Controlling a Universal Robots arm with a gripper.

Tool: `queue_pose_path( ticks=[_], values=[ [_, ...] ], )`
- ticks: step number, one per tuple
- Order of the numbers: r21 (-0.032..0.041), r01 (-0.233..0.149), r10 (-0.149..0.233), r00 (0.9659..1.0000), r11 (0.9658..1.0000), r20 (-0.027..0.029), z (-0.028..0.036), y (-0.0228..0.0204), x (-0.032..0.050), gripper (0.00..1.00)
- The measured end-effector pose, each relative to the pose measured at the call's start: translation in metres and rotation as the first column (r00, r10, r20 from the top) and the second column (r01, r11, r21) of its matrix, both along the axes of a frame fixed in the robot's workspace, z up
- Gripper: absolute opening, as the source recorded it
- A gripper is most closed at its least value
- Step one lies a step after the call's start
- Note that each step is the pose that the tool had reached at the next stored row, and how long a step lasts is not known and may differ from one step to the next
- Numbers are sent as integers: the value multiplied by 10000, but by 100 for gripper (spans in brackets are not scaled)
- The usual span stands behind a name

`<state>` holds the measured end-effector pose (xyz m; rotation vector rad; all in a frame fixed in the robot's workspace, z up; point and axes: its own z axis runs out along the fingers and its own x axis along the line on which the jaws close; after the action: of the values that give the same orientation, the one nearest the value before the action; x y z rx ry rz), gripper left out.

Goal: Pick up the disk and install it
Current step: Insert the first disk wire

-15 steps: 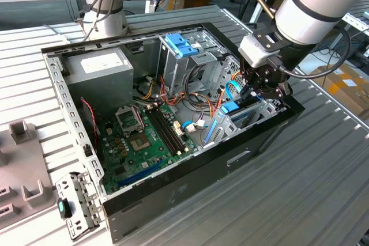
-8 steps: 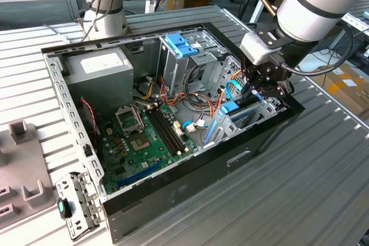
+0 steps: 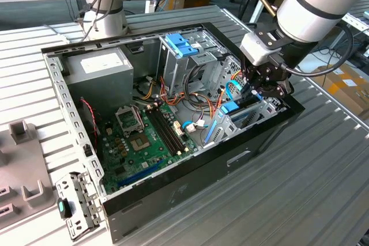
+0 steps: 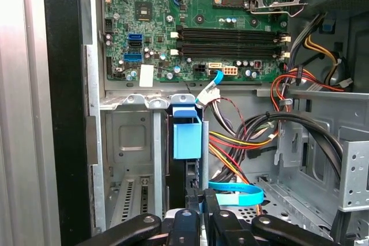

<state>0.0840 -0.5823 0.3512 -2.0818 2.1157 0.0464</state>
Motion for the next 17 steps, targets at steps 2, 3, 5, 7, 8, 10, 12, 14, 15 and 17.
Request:
queue_pose_path(
  ticks=[2, 3, 5, 7, 8, 10, 12, 14, 15, 17],
  values=[
    [1, 0, 0, 10000, 10000, 0, -1, 0, 0, 16],
    [0, 0, 0, 10000, 10000, 0, 0, 0, 0, 16],
    [0, -6, 6, 10000, 10000, 0, -1, 0, 0, 16],
    [2, -40, 40, 10000, 10000, 0, -1, 0, 0, 16],
    [1, -55, 55, 10000, 10000, 0, -1, 0, 0, 16],
    [0, -64, 64, 10000, 10000, 0, -2, 0, 0, 16],
    [2, -65, 65, 10000, 10000, 0, -6, 0, 0, 16],
    [0, -65, 65, 10000, 10000, 0, -6, 0, 0, 16],
    [2, -65, 65, 10000, 10000, 0, -10, 0, 0, 16],
    [-1, -64, 64, 10000, 10000, 0, -20, 0, -1, 16]
  ],
)
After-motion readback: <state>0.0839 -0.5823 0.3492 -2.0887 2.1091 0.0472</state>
